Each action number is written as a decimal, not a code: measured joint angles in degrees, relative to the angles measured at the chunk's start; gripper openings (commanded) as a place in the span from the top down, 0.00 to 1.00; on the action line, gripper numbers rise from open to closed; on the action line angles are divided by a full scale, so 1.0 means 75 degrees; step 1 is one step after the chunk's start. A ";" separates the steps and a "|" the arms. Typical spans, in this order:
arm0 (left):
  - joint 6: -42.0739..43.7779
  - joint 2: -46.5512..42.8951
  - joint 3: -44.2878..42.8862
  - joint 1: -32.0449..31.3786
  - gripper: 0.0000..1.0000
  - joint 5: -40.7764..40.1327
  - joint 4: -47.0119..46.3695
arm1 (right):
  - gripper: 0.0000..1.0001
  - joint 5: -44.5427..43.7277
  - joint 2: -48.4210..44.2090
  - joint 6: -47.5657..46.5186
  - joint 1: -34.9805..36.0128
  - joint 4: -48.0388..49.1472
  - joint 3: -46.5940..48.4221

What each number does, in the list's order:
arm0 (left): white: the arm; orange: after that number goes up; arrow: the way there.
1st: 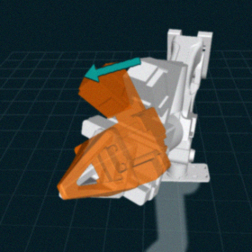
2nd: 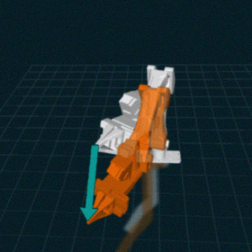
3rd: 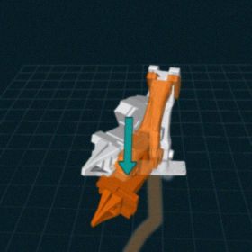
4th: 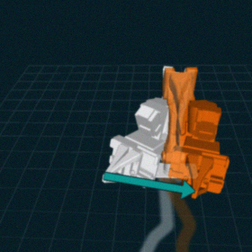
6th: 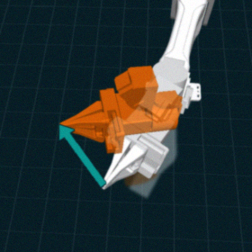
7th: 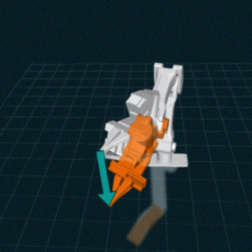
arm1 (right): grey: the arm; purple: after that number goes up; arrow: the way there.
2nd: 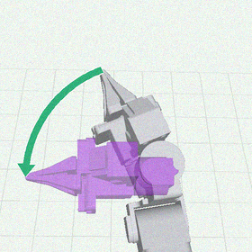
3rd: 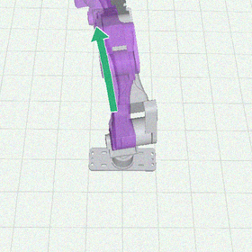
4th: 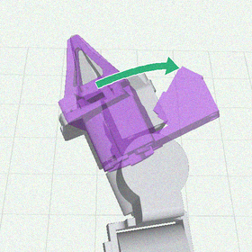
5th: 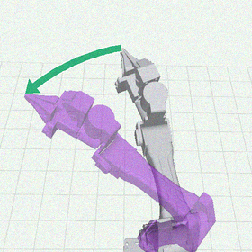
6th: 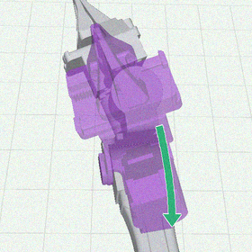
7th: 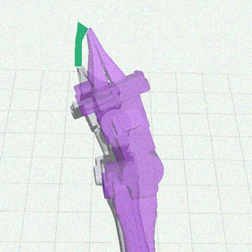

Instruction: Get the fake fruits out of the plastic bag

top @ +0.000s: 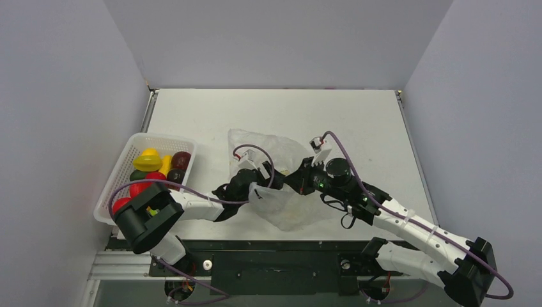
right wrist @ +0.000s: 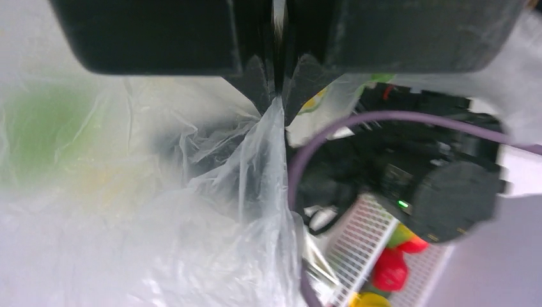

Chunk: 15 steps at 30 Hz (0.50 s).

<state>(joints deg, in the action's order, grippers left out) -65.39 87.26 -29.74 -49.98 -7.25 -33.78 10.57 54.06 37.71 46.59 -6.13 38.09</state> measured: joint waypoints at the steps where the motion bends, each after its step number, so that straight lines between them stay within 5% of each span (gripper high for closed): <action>1: -0.0015 0.0082 -0.0038 -0.0026 0.19 0.0003 -0.0143 | 1.00 0.0052 0.0029 0.0029 0.0009 0.0015 0.0131; 15: 0.0058 -0.0032 -0.0055 -0.0134 0.16 0.0172 -0.0530 | 1.00 0.0915 0.1813 0.0303 0.0638 0.0793 0.1979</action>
<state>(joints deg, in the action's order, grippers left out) -64.95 87.02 -30.15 -50.98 -5.96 -37.76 17.43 67.66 39.99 51.37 -0.19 52.93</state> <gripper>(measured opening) 0.820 0.003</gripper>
